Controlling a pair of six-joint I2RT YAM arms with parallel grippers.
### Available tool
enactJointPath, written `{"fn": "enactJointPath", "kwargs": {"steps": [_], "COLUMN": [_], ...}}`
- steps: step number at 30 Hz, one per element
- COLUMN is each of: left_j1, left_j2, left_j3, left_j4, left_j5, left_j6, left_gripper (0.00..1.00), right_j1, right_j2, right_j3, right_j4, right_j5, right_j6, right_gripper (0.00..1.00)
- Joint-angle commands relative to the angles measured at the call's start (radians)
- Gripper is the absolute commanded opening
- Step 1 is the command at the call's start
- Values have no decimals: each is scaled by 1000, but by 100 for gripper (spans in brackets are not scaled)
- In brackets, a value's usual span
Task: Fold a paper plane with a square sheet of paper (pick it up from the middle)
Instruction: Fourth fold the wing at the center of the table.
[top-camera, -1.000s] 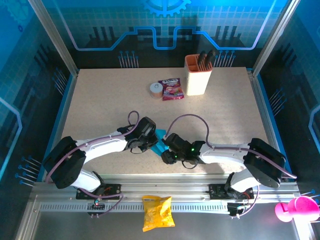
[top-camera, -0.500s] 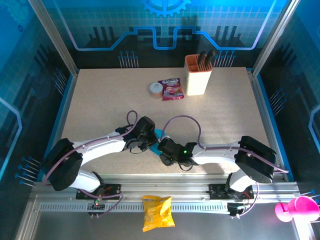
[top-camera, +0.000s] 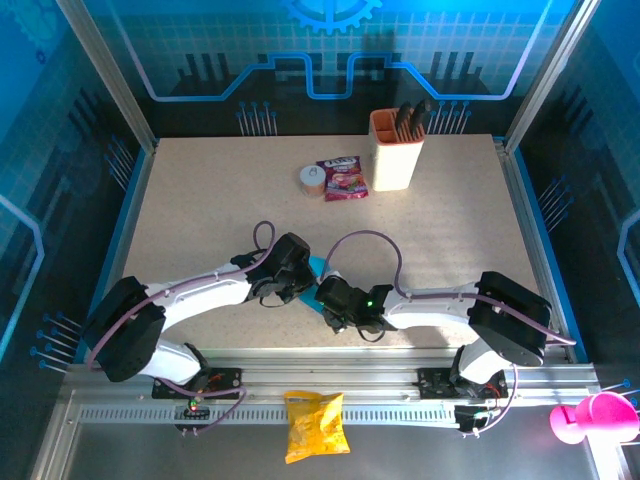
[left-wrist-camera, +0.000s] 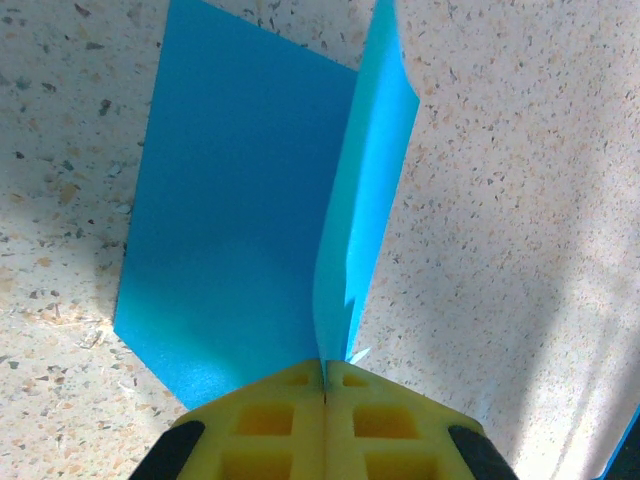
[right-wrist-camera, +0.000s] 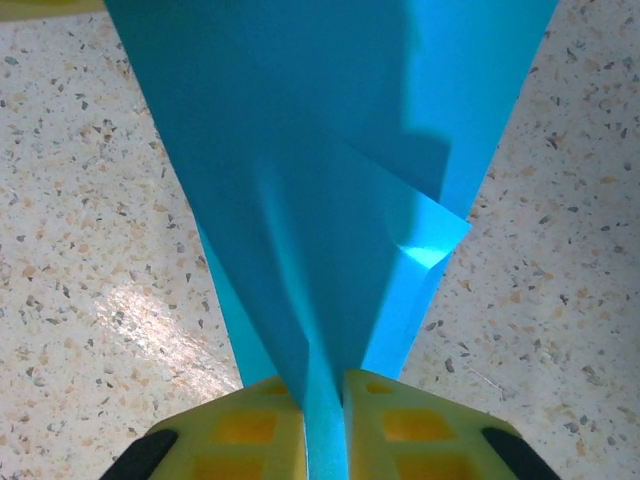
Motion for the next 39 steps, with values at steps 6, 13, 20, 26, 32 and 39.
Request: {"fn": "enactJointPath", "kwargs": {"steps": [6, 13, 20, 26, 32, 39], "left_j1": [4, 4, 4, -2, -35, -73], "left_j2": [-13, -16, -15, -36, -65, -85], "left_j3": [-15, -7, -12, -28, -48, -65], "left_j4": [-18, -21, -21, -29, -58, -74], "left_j5": [11, 9, 11, -15, -88, -156], "left_j6": [-19, -14, -13, -35, -94, -167], "left_gripper": [0, 2, 0, 0, 0, 0], "right_j1": [0, -30, -36, -35, -36, -2], "right_j2": [31, 27, -8, -65, -103, -62], "right_j3": [-15, -56, -58, -36, -37, -11], "right_j4": [12, 71, 62, 13, 5, -12], "right_j5": [5, -58, -82, -63, -54, -38], "right_j6": [12, 21, 34, 40, 70, 69], "right_gripper": [4, 0, 18, 31, 41, 41]}}
